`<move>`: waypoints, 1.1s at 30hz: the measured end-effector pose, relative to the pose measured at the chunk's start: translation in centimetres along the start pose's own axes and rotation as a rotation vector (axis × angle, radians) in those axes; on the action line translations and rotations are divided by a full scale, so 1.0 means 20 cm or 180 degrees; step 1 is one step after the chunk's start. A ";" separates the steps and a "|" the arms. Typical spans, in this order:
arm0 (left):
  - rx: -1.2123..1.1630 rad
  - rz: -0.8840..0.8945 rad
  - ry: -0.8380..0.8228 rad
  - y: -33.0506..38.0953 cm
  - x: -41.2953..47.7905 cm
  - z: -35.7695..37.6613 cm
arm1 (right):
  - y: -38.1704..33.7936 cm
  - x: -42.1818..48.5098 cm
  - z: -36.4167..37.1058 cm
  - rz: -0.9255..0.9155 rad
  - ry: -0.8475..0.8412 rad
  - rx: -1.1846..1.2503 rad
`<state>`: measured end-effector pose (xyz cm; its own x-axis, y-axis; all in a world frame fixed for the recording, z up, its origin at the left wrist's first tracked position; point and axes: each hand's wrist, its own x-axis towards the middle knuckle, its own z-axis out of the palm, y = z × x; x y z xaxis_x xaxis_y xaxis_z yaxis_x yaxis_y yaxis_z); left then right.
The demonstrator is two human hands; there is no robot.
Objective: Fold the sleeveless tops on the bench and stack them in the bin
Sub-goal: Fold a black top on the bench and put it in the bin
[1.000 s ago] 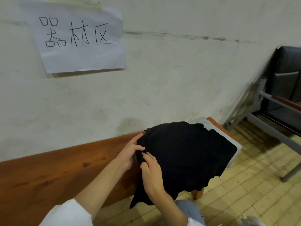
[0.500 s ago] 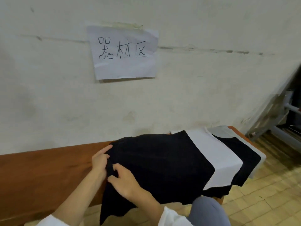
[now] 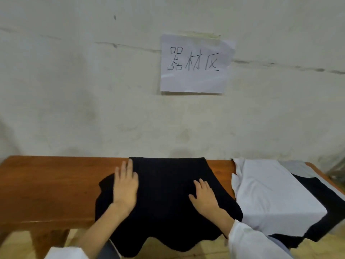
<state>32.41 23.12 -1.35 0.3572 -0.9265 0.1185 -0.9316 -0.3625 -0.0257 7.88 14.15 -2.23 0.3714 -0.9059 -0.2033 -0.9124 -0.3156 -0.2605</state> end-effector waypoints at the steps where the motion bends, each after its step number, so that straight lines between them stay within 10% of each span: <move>1: -0.0224 0.0112 -0.0084 0.05 -0.01 0.02 | 0.00 0.01 0.01 -0.0047 0.0056 -0.0085; 7: -0.0796 -0.0776 -0.0544 0.11 -0.09 0.16 | 0.02 0.13 0.07 0.0191 0.0045 0.0018; 19: -0.0440 -0.0019 -0.0560 0.02 0.07 0.23 | 0.06 -0.05 0.20 0.0624 0.0610 -0.0314; 33: -0.0590 -0.0901 -0.0729 0.00 -0.13 0.16 | 0.11 -0.22 0.21 0.0603 0.0476 -0.0178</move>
<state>31.66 25.18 -4.78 0.5874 -0.7989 -0.1292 -0.7832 -0.6014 0.1580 4.94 18.56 -5.95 0.1669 -0.9808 -0.1005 -0.9730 -0.1473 -0.1776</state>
